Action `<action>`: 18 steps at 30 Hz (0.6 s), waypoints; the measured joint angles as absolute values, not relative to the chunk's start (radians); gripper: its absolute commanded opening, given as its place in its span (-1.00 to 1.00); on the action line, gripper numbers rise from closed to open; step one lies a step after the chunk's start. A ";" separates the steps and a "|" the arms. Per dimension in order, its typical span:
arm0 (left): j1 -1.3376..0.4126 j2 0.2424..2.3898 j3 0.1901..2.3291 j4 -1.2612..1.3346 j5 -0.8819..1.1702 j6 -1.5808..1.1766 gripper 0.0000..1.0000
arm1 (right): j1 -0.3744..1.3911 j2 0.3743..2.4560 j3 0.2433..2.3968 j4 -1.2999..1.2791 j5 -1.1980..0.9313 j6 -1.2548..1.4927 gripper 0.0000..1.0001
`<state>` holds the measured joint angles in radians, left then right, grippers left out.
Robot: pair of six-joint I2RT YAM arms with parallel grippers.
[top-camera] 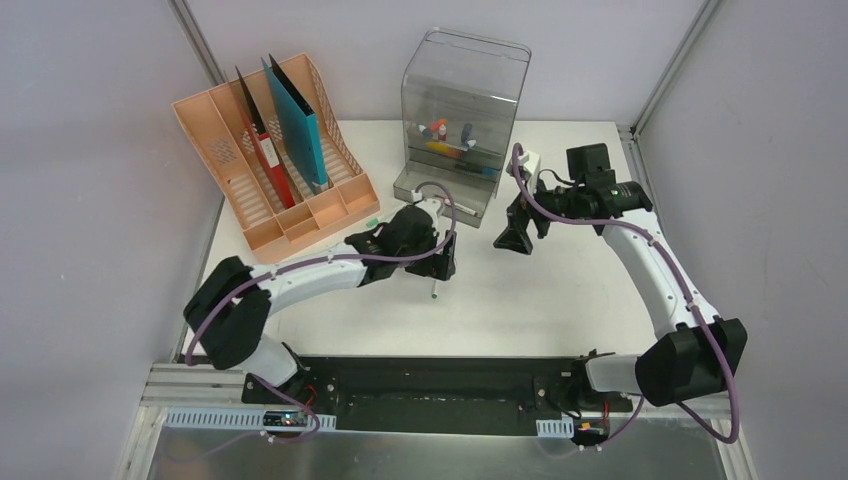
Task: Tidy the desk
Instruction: Pick up the stationery from the center of the board.
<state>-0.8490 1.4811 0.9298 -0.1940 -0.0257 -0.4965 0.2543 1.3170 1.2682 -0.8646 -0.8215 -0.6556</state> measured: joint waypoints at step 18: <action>-0.865 1.776 1.157 -0.436 -0.146 -0.569 -0.06 | 0.207 1.366 1.264 -0.865 -0.820 -0.647 0.95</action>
<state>-0.8646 1.7763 1.1568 -0.4362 -0.1463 -0.5686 0.2073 1.3659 1.2636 -0.8646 -0.8204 -0.6472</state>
